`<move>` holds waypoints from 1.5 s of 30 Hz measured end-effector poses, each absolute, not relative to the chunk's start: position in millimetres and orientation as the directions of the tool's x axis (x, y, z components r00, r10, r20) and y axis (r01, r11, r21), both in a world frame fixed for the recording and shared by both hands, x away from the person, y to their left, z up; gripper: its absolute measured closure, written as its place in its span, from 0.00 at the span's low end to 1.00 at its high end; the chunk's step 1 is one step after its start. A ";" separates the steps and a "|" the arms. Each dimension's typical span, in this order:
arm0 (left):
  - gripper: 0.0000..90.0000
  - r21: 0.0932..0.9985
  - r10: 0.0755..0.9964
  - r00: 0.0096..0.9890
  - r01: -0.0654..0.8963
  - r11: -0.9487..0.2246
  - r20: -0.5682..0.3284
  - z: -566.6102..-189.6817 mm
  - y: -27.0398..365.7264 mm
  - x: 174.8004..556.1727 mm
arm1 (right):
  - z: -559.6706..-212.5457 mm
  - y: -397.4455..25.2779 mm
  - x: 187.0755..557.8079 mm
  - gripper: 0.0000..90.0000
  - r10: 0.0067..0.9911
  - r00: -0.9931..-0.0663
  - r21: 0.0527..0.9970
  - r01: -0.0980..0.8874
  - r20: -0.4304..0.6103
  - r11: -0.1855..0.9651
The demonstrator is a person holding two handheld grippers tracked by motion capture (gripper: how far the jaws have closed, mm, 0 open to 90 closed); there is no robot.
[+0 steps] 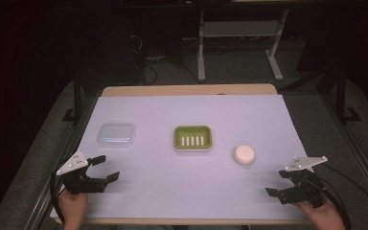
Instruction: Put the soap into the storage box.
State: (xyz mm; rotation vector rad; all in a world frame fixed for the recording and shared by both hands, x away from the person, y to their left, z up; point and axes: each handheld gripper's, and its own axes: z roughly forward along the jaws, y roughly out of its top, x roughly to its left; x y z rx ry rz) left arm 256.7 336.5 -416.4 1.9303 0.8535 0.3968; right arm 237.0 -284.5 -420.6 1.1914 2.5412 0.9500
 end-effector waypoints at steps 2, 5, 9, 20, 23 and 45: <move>0.16 0.867 0.707 0.703 0.398 -0.301 -0.077 -416.4 336.5 256.6 | -420.4 -284.1 236.9 0.18 0.739 -0.664 0.616 0.630 0.112 0.473; 0.16 0.864 0.705 0.706 0.399 -0.308 -0.074 -417.0 336.0 256.8 | -419.2 -284.3 237.8 0.18 0.734 -0.671 0.610 0.626 0.103 0.486; 0.16 0.866 0.708 0.702 0.398 -0.302 -0.076 -416.3 336.1 255.9 | -417.1 -283.9 239.4 0.17 0.746 -0.657 0.609 0.636 0.104 0.475; 0.16 0.861 0.707 0.703 0.401 -0.312 -0.071 -417.4 335.9 256.7 | -410.6 -276.3 252.2 0.17 0.748 -0.658 0.600 0.634 0.088 0.488; 0.16 0.863 0.709 0.702 0.400 -0.310 -0.070 -416.9 336.9 256.1 | -409.2 -273.8 255.5 0.17 0.747 -0.659 0.600 0.633 0.086 0.489; 0.16 0.866 0.712 0.698 0.401 -0.299 -0.077 -416.8 338.0 255.7 | -402.2 -256.3 280.3 0.16 0.725 -0.685 0.584 0.617 0.068 0.527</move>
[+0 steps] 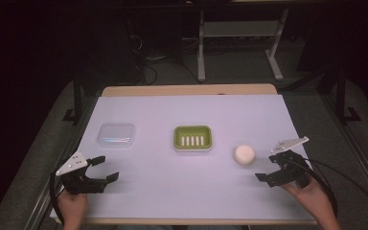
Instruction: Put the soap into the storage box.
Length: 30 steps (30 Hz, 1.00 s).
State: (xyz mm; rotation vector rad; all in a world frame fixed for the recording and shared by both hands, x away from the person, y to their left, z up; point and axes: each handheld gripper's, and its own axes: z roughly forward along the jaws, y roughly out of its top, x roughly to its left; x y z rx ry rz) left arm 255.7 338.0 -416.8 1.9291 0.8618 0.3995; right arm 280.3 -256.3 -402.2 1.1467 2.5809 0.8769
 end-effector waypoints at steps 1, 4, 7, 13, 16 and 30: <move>0.16 0.866 0.712 0.697 0.401 -0.299 -0.078 -417.0 338.1 255.9 | -401.5 -254.5 282.4 0.16 0.724 -0.686 0.586 0.613 0.063 0.530; 0.16 0.863 0.713 0.697 0.405 -0.303 -0.077 -417.3 339.5 256.4 | -399.9 -251.8 285.4 0.16 0.723 -0.688 0.585 0.613 0.066 0.531; 0.16 0.863 0.716 0.694 0.407 -0.299 -0.079 -417.2 339.9 256.3 | -398.7 -248.2 288.9 0.16 0.717 -0.695 0.587 0.604 0.058 0.539; 0.16 0.863 0.714 0.696 0.406 -0.300 -0.079 -417.4 340.1 256.6 | -397.9 -244.7 294.3 0.16 0.714 -0.698 0.585 0.602 0.056 0.543; 0.16 0.864 0.714 0.696 0.405 -0.300 -0.079 -417.4 339.9 256.7 | -397.4 -242.6 298.1 0.16 0.713 -0.699 0.586 0.600 0.053 0.544; 0.16 0.863 0.714 0.696 0.405 -0.301 -0.078 -416.9 339.8 256.5 | -394.6 -231.4 312.6 0.16 0.706 -0.707 0.584 0.591 0.045 0.556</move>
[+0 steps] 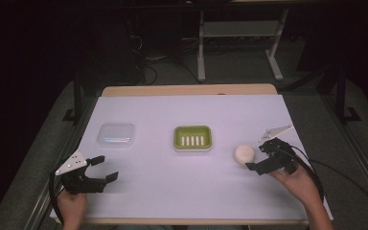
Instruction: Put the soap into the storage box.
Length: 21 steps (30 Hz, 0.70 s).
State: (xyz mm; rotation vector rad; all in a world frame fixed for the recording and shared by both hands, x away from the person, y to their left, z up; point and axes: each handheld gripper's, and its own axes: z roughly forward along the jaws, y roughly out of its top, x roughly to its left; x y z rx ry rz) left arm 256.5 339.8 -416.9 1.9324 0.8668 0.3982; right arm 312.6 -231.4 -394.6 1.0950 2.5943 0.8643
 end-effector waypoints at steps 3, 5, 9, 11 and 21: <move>0.16 0.863 0.713 0.696 0.405 -0.301 -0.078 -416.7 339.6 256.5 | -395.6 -228.9 315.5 0.16 0.704 -0.709 0.578 0.594 0.047 0.559; 0.16 0.863 0.714 0.696 0.405 -0.301 -0.077 -416.5 339.5 256.3 | -396.2 -227.2 318.5 0.16 0.703 -0.710 0.576 0.593 0.044 0.562; 0.16 0.865 0.714 0.695 0.405 -0.297 -0.080 -416.2 339.8 256.1 | -396.6 -223.5 322.4 0.16 0.706 -0.707 0.573 0.596 0.043 0.562; 0.16 0.868 0.713 0.697 0.399 -0.296 -0.078 -416.2 339.4 256.0 | -398.7 -221.9 326.4 0.16 0.706 -0.707 0.568 0.598 0.041 0.565; 0.16 0.868 0.712 0.698 0.399 -0.297 -0.078 -416.0 339.6 256.0 | -410.6 -215.0 338.7 0.16 0.720 -0.693 0.544 0.617 0.033 0.569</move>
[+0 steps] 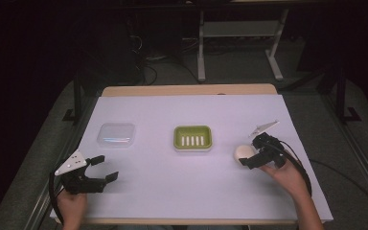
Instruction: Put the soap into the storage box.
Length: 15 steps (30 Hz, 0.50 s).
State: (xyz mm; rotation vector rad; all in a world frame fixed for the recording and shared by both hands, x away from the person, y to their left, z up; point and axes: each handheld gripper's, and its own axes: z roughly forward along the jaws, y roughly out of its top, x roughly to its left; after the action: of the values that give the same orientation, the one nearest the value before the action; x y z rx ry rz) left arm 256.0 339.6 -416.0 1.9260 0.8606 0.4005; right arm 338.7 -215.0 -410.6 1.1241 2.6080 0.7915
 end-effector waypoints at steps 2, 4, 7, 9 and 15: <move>0.16 0.868 0.712 0.698 0.399 -0.296 -0.078 -416.0 339.6 256.2 | -411.8 -215.0 339.4 0.16 0.724 -0.689 0.545 0.620 0.035 0.564; 0.16 0.869 0.713 0.696 0.400 -0.291 -0.081 -415.9 339.7 256.0 | -414.7 -215.4 341.1 0.16 0.727 -0.685 0.545 0.625 0.039 0.559; 0.16 0.870 0.714 0.695 0.400 -0.290 -0.081 -415.8 339.9 256.0 | -418.7 -214.8 341.8 0.16 0.735 -0.676 0.545 0.635 0.049 0.547; 0.16 0.868 0.714 0.696 0.401 -0.292 -0.081 -415.9 339.8 256.1 | -421.4 -214.2 342.0 0.16 0.735 -0.677 0.552 0.631 0.046 0.546; 0.16 0.868 0.712 0.698 0.399 -0.296 -0.077 -416.0 339.2 256.5 | -427.4 -209.7 343.9 0.16 0.735 -0.678 0.540 0.628 0.027 0.560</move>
State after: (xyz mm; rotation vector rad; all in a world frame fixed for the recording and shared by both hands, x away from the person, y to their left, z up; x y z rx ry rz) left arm 256.5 339.2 -416.0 1.9255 0.8610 0.4015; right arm 343.9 -209.7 -427.4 1.1471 2.5919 0.7773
